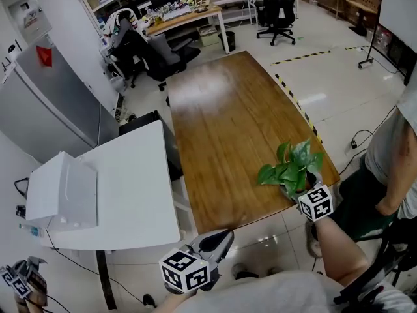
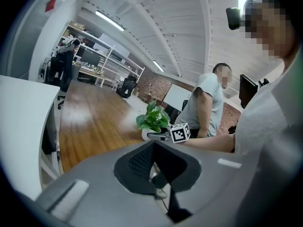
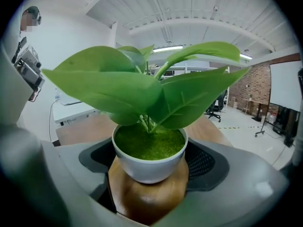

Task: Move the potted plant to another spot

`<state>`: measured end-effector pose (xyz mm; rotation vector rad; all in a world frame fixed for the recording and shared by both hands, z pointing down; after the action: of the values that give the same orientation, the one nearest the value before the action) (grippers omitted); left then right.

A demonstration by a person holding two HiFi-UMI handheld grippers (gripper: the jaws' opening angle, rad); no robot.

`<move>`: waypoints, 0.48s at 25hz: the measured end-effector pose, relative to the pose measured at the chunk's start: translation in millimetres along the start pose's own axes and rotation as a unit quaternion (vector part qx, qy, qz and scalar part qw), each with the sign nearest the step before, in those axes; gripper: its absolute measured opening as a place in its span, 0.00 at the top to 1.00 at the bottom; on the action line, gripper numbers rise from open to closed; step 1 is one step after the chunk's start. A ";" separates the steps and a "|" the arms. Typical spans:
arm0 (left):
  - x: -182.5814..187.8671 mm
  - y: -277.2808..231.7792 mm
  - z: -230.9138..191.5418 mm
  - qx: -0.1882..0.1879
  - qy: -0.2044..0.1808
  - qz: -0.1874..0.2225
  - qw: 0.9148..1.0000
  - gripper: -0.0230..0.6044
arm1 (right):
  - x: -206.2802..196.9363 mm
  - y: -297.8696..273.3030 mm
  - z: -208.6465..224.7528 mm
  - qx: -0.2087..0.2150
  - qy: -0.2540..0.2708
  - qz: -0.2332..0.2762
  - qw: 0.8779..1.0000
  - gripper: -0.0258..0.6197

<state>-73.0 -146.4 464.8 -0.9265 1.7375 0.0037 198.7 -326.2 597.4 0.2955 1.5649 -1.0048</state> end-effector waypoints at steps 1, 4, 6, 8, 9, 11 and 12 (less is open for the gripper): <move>0.2 -0.2 0.7 0.000 0.000 0.000 1.000 0.97 | 0.0 0.1 -0.2 -0.001 0.005 -0.002 1.000 0.26; -0.5 -1.3 1.9 -0.001 0.001 0.000 1.000 0.97 | -1.0 -0.3 -0.3 -0.003 0.012 -0.006 1.000 0.26; -2.3 -2.5 0.6 -0.001 0.002 0.001 1.000 0.97 | -2.5 -1.8 0.8 -0.004 0.013 -0.006 1.000 0.26; -4.6 -2.8 -1.8 -0.001 0.002 0.001 1.000 0.97 | -5.4 -3.9 1.2 -0.002 0.012 -0.012 1.000 0.26; -5.2 -2.5 -2.7 -0.001 0.002 0.001 1.000 0.97 | -7.2 -4.8 1.0 -0.001 0.011 -0.017 1.000 0.26; -5.1 -1.0 -3.9 -0.002 0.003 0.001 1.000 0.97 | -10.2 -4.5 0.6 0.001 0.007 -0.027 1.000 0.21; -5.0 0.0 -4.5 -0.002 0.003 0.001 1.000 0.97 | -11.0 -2.7 0.6 -0.001 0.003 -0.028 1.000 0.21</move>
<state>-76.3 -145.5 470.7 -0.9287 1.7456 0.0066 200.2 -324.5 608.5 0.2545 1.5876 -1.0457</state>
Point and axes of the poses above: the fingertips, and each gripper's own axes: y backward along the fingers, z to its right, x out of its top, the point moved 7 cm from there along y, backward along the fingers, and after that the axes turned 10 degrees about x, right-handed, at the moved point
